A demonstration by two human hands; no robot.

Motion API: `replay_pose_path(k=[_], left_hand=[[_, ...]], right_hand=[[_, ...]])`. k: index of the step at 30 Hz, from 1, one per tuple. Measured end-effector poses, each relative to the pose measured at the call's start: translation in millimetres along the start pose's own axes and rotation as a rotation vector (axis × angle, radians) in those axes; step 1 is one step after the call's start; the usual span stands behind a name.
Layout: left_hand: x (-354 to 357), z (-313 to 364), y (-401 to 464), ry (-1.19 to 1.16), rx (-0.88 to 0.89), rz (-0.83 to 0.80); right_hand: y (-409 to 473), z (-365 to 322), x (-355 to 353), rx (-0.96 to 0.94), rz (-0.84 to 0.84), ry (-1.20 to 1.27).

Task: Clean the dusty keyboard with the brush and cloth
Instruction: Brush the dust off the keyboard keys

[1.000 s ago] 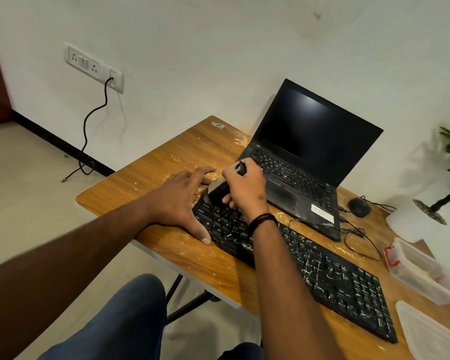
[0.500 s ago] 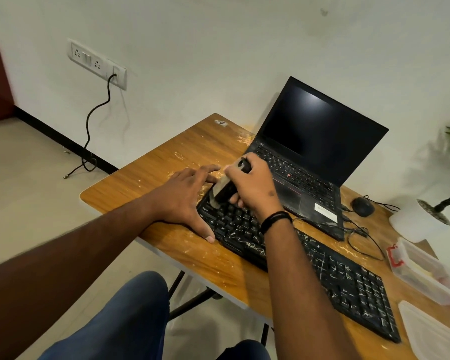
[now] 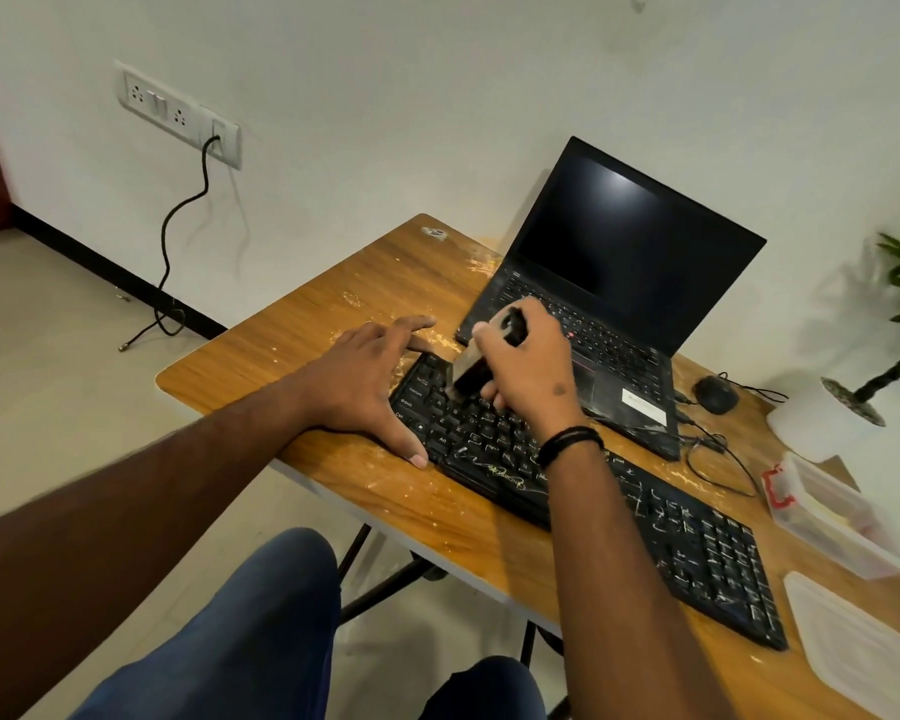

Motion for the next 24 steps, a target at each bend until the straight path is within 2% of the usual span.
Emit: replay_pose_path(k=[2, 3, 7, 9, 13, 15, 21, 24], left_hand=[[0.2, -0.5, 0.7, 0.002, 0.003, 0.002], [0.1, -1.1, 0.9, -0.001, 0.003, 0.002], [0.4, -0.8, 1.8, -0.002, 0.011, 0.004], [0.0, -0.3, 2.1, 0.003, 0.024, 0.01], [2.1, 8.4, 0.3, -0.024, 0.062, 0.05], [5.0, 23.6, 2.5, -0.045, 0.083, 0.096], [16.0, 37.7, 9.9, -0.147, 0.038, 0.211], [16.7, 32.4, 8.8, -0.166, 0.016, 0.163]], right_hand=[[1.0, 10.0, -3.6, 0.037, 0.137, 0.076], [0.3, 14.2, -1.3, 0.053, 0.144, 0.096], [-8.9, 14.3, 6.5, 0.03, -0.091, 0.089], [-12.9, 11.2, -0.5, 0.007, -0.139, 0.192], [-12.7, 21.5, -34.8, 0.027, 0.167, 0.395], [-10.9, 30.7, -48.6, 0.068, 0.265, 0.516], [-10.2, 38.9, -66.2, 0.028, 0.249, 0.44], [-7.6, 42.3, -67.5, 0.051, 0.203, 0.386]])
Point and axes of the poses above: each hand's wrist, its own y-axis towards the middle knuckle, its own x-axis out of the palm, z = x × y, the point moved 6 cm from there along y, towards the middle knuckle, and after that the axes turned 4 degrees about x, right-handed, at the moved point
